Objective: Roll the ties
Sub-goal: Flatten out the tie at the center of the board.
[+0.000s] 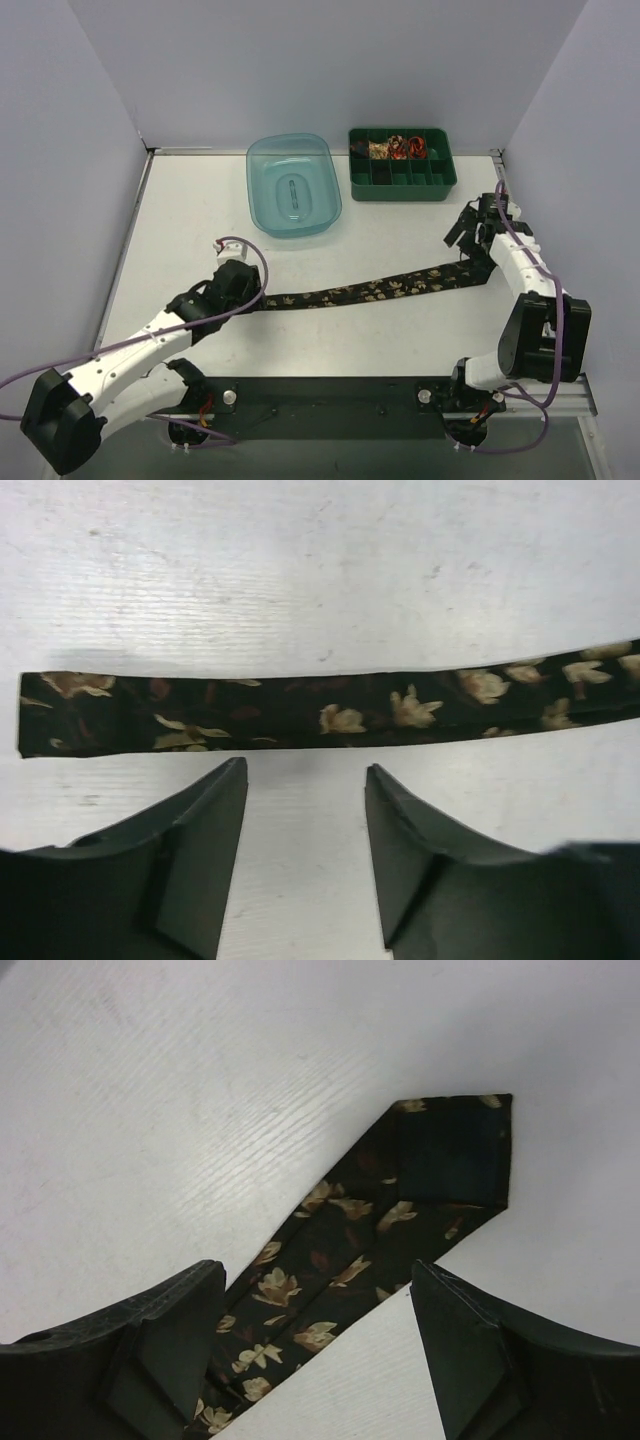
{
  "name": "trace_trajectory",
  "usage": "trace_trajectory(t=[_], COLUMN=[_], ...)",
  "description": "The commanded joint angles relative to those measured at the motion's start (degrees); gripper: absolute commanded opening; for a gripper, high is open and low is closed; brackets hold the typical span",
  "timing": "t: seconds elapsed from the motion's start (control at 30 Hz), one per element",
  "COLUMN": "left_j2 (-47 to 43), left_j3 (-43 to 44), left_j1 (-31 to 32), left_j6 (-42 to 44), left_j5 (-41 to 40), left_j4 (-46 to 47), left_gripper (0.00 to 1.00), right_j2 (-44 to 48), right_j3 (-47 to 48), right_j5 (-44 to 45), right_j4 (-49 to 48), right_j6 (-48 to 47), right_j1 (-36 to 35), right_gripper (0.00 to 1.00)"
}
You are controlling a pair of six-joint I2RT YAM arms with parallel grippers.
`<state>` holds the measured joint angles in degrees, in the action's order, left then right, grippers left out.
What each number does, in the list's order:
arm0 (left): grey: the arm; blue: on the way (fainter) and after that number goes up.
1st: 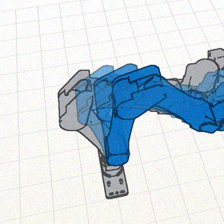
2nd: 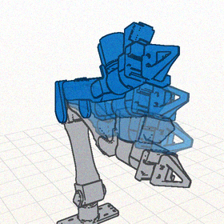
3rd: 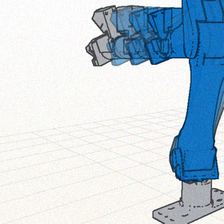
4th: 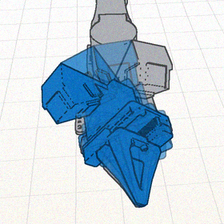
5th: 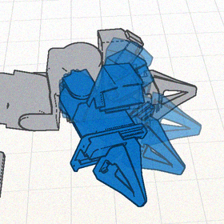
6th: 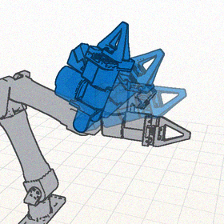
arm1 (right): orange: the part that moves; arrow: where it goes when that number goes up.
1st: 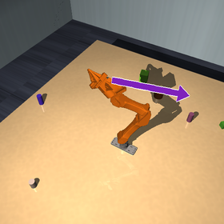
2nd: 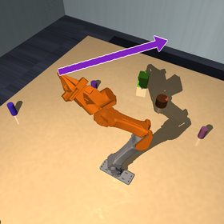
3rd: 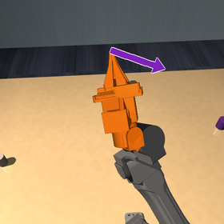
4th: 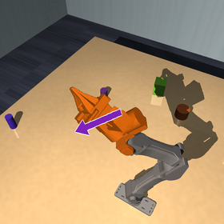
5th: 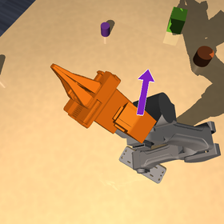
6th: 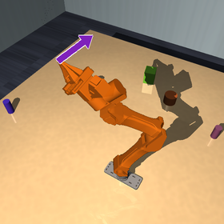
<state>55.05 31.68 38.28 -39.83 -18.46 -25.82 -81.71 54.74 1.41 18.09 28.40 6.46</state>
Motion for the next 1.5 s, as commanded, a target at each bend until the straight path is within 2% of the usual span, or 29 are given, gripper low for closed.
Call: trace_trajectory(t=[0.0, 0.1, 0.23, 0.47, 0.67, 1.03, 1.47], left_j2=[-5.2, -7.41, -8.82, -8.73, -8.29, -6.97, -4.86], left_j3=[-0.92, -1.09, 0.13, 2.51, 2.42, 0.75, 0.22], left_j1=[2.23, 2.41, 2.06, 0.04, -1.19, -2.16, -2.34], left_j6=[0.46, 0.81, 1.6, 4.06, 4.85, 4.85, 4.94], left_j5=[1.58, 1.58, 0.27, -0.09, 0.0, 0.88, 1.58], left_j4=[1.48, 0.95, -0.1, -0.37, 0.33, 1.65, 2.97], left_gripper=[0.67, 0.79, 0.86, 0.88, 0.89, 0.88, 0.88], right_j2=[-0.46, -2.83, -6.34, -11.36, -14.0, -15.23, -13.21], right_j3=[-0.34, 0.71, 1.86, 2.56, 2.56, 2.21, -0.6], right_j5=[2.63, 2.46, 2.28, -0.35, -3.69, -7.47, -13.27], right_j4=[3.36, 3.71, 4.24, 4.41, 2.92, 0.55, -5.86], right_j6=[0.6, 0.78, 0.78, 0.78, 0.86, 1.04, 2.01], right_j1=[2.77, 3.65, 4.79, 6.2, 6.46, 6.46, 6.37], right_gripper=[0.76, 0.73, 0.71, 0.61, 0.44, 0.37, 0.39])
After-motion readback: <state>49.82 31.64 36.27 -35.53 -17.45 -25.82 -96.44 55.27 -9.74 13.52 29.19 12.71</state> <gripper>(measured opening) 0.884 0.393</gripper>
